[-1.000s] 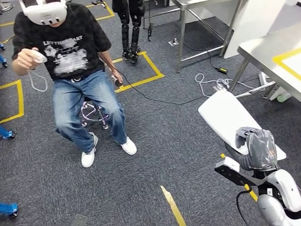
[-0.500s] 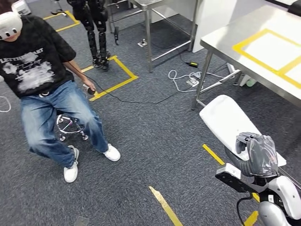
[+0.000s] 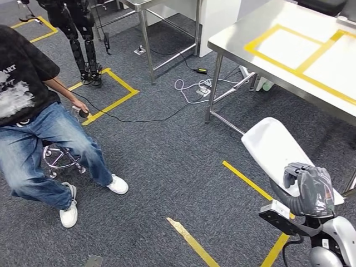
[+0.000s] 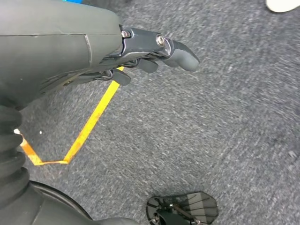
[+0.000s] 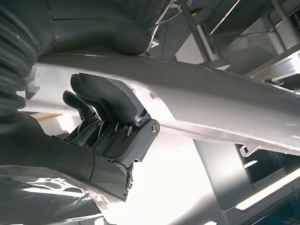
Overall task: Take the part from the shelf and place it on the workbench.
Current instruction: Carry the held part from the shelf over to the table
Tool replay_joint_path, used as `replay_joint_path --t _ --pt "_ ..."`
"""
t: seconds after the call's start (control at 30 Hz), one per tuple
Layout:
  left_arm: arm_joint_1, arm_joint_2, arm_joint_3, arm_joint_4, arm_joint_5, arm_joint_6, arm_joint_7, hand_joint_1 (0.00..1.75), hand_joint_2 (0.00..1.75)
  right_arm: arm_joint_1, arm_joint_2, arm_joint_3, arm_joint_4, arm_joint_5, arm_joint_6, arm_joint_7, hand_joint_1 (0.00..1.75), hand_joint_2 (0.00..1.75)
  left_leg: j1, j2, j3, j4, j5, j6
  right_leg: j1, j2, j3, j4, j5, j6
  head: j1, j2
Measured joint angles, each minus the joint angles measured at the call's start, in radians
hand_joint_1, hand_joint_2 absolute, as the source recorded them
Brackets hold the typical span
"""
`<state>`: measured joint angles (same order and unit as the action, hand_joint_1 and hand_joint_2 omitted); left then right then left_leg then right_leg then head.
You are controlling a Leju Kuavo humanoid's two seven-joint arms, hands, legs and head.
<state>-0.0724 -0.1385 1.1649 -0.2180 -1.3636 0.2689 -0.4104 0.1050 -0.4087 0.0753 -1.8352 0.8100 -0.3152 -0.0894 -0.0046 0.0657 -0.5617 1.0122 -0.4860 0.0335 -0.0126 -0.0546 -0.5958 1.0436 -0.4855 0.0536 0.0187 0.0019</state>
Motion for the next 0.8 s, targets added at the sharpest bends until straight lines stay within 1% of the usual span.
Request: replay_joint_path --t 0.03,0.07,0.1,0.13,0.17,0.2,0.23,0.27,0.3,0.33,0.37,0.4,0.43,0.47,0.5,0.53,0.57,0.6,0.63,0.67,0.7,0.73,0.77,0.8 --pt "0.0 0.0 0.0 0.0 -0.001 0.0 -0.001 0.0 1.75 0.006 0.0 -0.003 -0.006 -0.001 -0.001 -0.001 1.75 1.75 -0.003 0.007 0.001 0.003 -0.003 -0.005 0.002 -0.01 0.017 -0.028 0.004 -0.005 -0.001 0.0" --pt "0.0 0.0 -0.001 0.0 -0.001 0.0 -0.002 0.0 1.75 0.014 0.0 -0.006 -0.011 -0.001 -0.003 -0.001 1.75 1.75 -0.005 0.015 0.002 0.004 -0.004 -0.009 0.005 -0.008 0.02 -0.036 0.001 -0.011 -0.002 0.0" --pt "0.0 0.0 -0.001 0.0 -0.002 0.0 -0.003 0.0 1.75 0.023 0.0 -0.009 -0.016 -0.001 -0.004 -0.001 1.75 1.75 -0.005 0.023 0.003 0.004 -0.005 -0.012 0.005 0.004 0.02 -0.036 0.004 -0.018 -0.003 0.0" --pt "-0.001 0.0 -0.002 0.0 -0.003 0.0 -0.004 0.0 1.75 0.031 0.0 -0.013 -0.021 -0.002 -0.005 -0.002 1.75 1.75 -0.003 0.022 0.004 0.007 -0.009 -0.017 0.004 0.012 0.019 -0.036 0.006 -0.023 -0.003 0.0" --pt "-0.001 0.0 -0.004 0.0 -0.004 0.0 -0.005 0.0 1.75 0.036 0.0 -0.016 -0.025 -0.002 -0.006 -0.002 1.75 1.75 -0.001 0.011 0.001 0.019 -0.021 -0.023 0.003 0.021 0.019 -0.037 0.008 -0.029 -0.004 0.0" --pt "-0.001 0.0 -0.005 0.0 -0.005 0.0 -0.006 0.0 1.75 0.038 0.0 -0.019 -0.029 -0.002 -0.006 -0.002 1.75 1.75 0.002 -0.006 -0.01 0.05 -0.043 -0.028 0.001 0.03 0.019 -0.038 0.01 -0.035 -0.005 0.0" --pt "-0.001 0.0 -0.006 0.0 -0.006 0.0 -0.007 0.0 1.75 0.04 0.0 -0.021 -0.032 -0.002 -0.007 -0.002 1.75 1.75 0.004 -0.028 -0.031 0.102 -0.074 -0.032 0.0 0.039 0.02 -0.039 0.011 -0.04 -0.006 0.0" --pt "0.0 0.0 -0.006 0.0 -0.006 0.0 -0.008 0.0 1.75 0.041 0.0 -0.022 -0.034 -0.002 -0.008 -0.002 1.75 1.75 0.005 -0.042 -0.06 0.168 -0.107 -0.034 0.0 0.05 0.02 -0.039 0.011 -0.043 -0.007 0.0" --pt "0.001 0.0 -0.007 0.0 -0.006 0.0 -0.008 0.0 1.75 0.043 0.0 -0.023 -0.035 -0.001 -0.008 -0.002 1.75 1.75 0.006 -0.048 -0.089 0.235 -0.135 -0.034 0.0 0.061 0.02 -0.039 0.012 -0.045 -0.007 0.0" --pt "0.002 -0.001 -0.007 0.0 -0.006 0.0 -0.008 0.0 1.75 0.046 0.0 -0.023 -0.036 -0.001 -0.008 -0.003 1.75 1.75 0.006 -0.052 -0.109 0.281 -0.146 -0.034 0.001 0.073 0.02 -0.038 0.012 -0.045 -0.007 0.0" --pt "0.003 -0.001 -0.007 0.0 -0.006 0.0 -0.008 0.0 1.75 0.049 0.0 -0.023 -0.036 -0.001 -0.008 -0.003 1.75 1.75 0.005 -0.053 -0.115 0.292 -0.138 -0.031 0.002 0.085 0.02 -0.038 0.012 -0.046 -0.007 0.0" --pt "0.003 -0.001 -0.007 0.0 -0.006 0.0 -0.007 0.0 1.75 0.051 0.0 -0.023 -0.036 -0.001 -0.008 -0.003 1.75 1.75 0.005 -0.056 -0.103 0.264 -0.112 -0.027 0.002 0.098 0.021 -0.038 0.012 -0.045 -0.007 0.0" --pt "0.003 -0.001 -0.008 0.0 -0.006 0.0 -0.007 0.0 1.75 0.053 0.0 -0.023 -0.036 -0.001 -0.008 -0.003 1.75 1.75 0.005 -0.065 -0.077 0.204 -0.075 -0.022 0.002 0.11 0.022 -0.038 0.012 -0.045 -0.007 0.0" --pt "0.003 0.0 -0.008 0.0 -0.006 0.0 -0.007 0.0 1.75 0.053 0.0 -0.023 -0.037 -0.001 -0.008 -0.003 1.75 1.75 0.005 -0.087 -0.045 0.134 -0.041 -0.016 0.003 0.121 0.022 -0.037 0.013 -0.044 -0.007 0.0" --pt "0.003 0.0 -0.008 0.0 -0.006 0.0 -0.007 0.0 1.75 0.053 0.0 -0.023 -0.038 -0.001 -0.008 -0.003 1.75 1.75 0.005 -0.106 -0.019 0.071 -0.018 -0.011 0.003 0.132 0.021 -0.036 0.013 -0.041 -0.006 0.0" --pt "0.002 0.001 -0.008 0.0 -0.007 0.0 -0.008 0.0 1.75 0.052 0.0 -0.023 -0.04 -0.001 -0.008 -0.003 1.75 1.75 0.005 -0.122 -0.001 0.03 -0.007 -0.008 0.002 0.142 0.018 -0.035 0.015 -0.037 -0.006 0.0" --pt "0.002 0.001 -0.008 0.0 -0.007 0.0 -0.008 0.0 1.75 0.052 0.0 -0.024 -0.04 -0.001 -0.008 -0.004 1.75 1.75 0.004 -0.13 0.006 0.013 -0.007 -0.006 0.0 0.151 0.015 -0.035 0.017 -0.031 -0.006 0.0" --pt "0.001 0.0 -0.009 0.0 -0.007 0.0 -0.008 0.0 1.75 0.052 0.0 -0.024 -0.041 -0.001 -0.007 -0.004 1.75 1.75 0.003 -0.123 0.007 0.007 -0.006 -0.005 -0.002 0.16 0.011 -0.037 0.02 -0.024 -0.006 0.0" --pt "0.0 -0.001 -0.01 0.0 -0.008 0.0 -0.008 0.0 1.75 0.052 0.0 -0.024 -0.041 -0.001 -0.007 -0.004 1.75 1.75 0.004 -0.113 0.008 0.003 -0.003 -0.002 -0.004 0.164 0.006 -0.039 0.022 -0.018 -0.007 0.0" --pt "-0.001 -0.002 -0.011 0.0 -0.008 0.0 -0.008 0.0 1.75 0.052 -0.001 -0.025 -0.041 -0.001 -0.006 -0.005 1.75 1.75 0.006 -0.104 0.008 -0.002 0.001 0.002 -0.004 0.153 0.0 -0.034 0.017 -0.012 -0.005 0.0" --pt "-0.002 -0.002 -0.012 0.0 -0.009 0.0 -0.008 0.0 1.75 0.048 -0.001 -0.027 -0.041 -0.001 -0.005 -0.005 1.75 1.75 0.008 -0.093 0.009 -0.008 0.005 0.007 -0.002 0.133 -0.014 -0.012 0.001 -0.008 -0.002 0.0" --pt "-0.003 -0.003 -0.013 0.0 -0.009 0.0 -0.008 0.0 1.75 0.045 -0.002 -0.028 -0.041 -0.002 -0.003 -0.005 1.75 1.75 0.009 -0.082 0.009 -0.012 0.008 0.01 -0.001 0.107 -0.036 0.032 -0.025 -0.004 0.0 0.0" --pt "-0.002 -0.003 -0.014 0.0 -0.009 0.0 -0.008 0.0 1.75 0.041 -0.002 -0.028 -0.041 -0.002 -0.001 -0.006 1.75 1.75 0.008 -0.072 0.008 -0.012 0.008 0.013 0.0 0.082 -0.065 0.096 -0.06 0.0 0.002 0.0" --pt "-0.001 -0.003 -0.014 0.0 -0.009 -0.001 -0.008 0.0 1.75 0.039 -0.002 -0.029 -0.04 -0.002 0.001 -0.006 1.75 1.75 0.006 -0.061 0.007 -0.012 0.008 0.014 0.0 0.07 -0.097 0.166 -0.092 0.003 0.003 0.0"
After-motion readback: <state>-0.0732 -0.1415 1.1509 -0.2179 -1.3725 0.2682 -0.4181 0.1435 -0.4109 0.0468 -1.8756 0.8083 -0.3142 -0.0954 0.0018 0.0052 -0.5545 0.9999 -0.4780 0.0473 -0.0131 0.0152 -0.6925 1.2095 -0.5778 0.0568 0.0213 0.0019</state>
